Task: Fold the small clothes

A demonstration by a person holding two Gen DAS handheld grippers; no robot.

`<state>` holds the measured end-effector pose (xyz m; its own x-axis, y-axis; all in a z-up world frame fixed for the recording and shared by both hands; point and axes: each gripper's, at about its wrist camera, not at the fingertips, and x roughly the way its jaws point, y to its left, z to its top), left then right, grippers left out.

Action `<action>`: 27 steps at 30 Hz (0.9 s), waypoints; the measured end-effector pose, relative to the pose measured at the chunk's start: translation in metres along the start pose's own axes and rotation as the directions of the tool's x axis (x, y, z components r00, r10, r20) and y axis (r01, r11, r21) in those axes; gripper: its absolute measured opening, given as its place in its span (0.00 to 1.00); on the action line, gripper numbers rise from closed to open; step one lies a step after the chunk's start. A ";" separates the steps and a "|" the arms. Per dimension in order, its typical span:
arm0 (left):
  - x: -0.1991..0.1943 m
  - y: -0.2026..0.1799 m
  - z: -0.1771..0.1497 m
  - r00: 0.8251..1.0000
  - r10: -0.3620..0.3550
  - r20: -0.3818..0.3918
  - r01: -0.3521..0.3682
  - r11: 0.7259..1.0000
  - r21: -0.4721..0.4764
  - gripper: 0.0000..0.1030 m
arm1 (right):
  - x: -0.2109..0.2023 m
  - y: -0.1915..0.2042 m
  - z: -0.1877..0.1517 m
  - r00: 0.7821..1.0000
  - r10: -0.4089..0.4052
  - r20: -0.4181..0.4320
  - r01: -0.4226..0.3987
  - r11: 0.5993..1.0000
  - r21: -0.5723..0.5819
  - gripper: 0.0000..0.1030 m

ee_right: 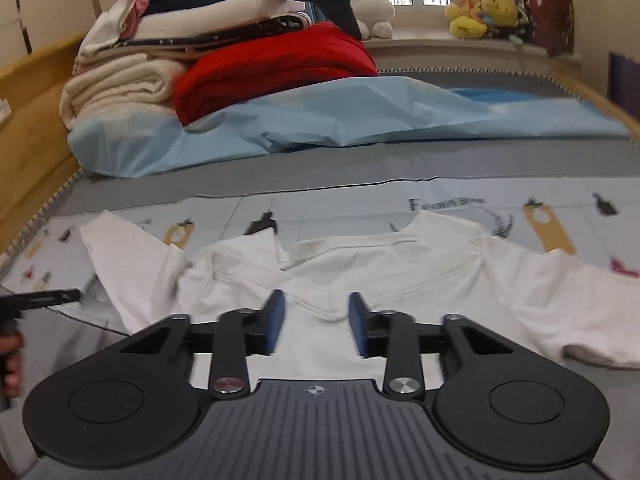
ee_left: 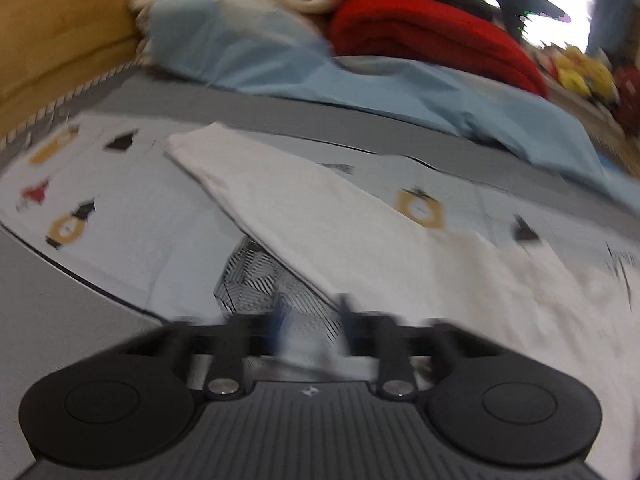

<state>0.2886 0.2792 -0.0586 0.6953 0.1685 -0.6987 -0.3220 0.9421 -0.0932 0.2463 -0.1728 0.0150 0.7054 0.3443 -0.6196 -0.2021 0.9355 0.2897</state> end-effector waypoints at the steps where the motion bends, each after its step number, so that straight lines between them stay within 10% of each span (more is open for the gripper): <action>1: 0.012 0.011 0.008 1.000 -0.001 0.010 0.001 0.999 -0.052 0.09 | 0.000 0.000 0.001 1.000 0.013 0.009 -0.013 1.000 0.002 0.06; 5: 0.054 0.048 0.036 0.998 -0.017 0.059 0.031 0.970 -0.242 0.11 | 0.014 0.002 -0.011 1.000 0.009 0.001 -0.009 0.998 -0.069 0.04; 9: 0.094 0.084 0.056 0.997 -0.018 0.078 0.049 0.909 -0.415 0.44 | 0.030 -0.008 -0.025 0.996 0.015 -0.083 -0.019 0.999 -0.050 0.04; 12: 0.116 0.099 0.058 0.996 -0.012 0.088 0.058 0.840 -0.539 0.48 | 0.037 -0.013 -0.033 0.992 0.001 -0.123 -0.010 0.997 -0.075 0.05; 15: 0.125 0.088 0.055 0.992 0.011 0.124 0.051 0.869 -0.492 0.42 | 0.043 -0.018 -0.036 0.988 -0.022 -0.152 0.012 0.998 -0.064 0.05; 17: 0.127 0.079 0.058 0.995 0.017 0.095 0.025 0.904 -0.427 0.03 | 0.046 -0.021 -0.039 0.984 -0.021 -0.176 0.014 0.999 -0.038 0.05; 27: 0.039 0.102 0.057 0.997 0.074 0.023 -0.047 0.816 -0.577 0.04 | 0.040 -0.010 -0.036 0.982 -0.027 -0.185 0.021 0.999 -0.036 0.05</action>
<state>0.3198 0.3980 -0.0552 0.6842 0.2446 -0.6871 -0.6661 0.5933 -0.4520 0.2525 -0.1657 -0.0388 0.5729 0.3275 -0.7514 -0.2119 0.9447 0.2502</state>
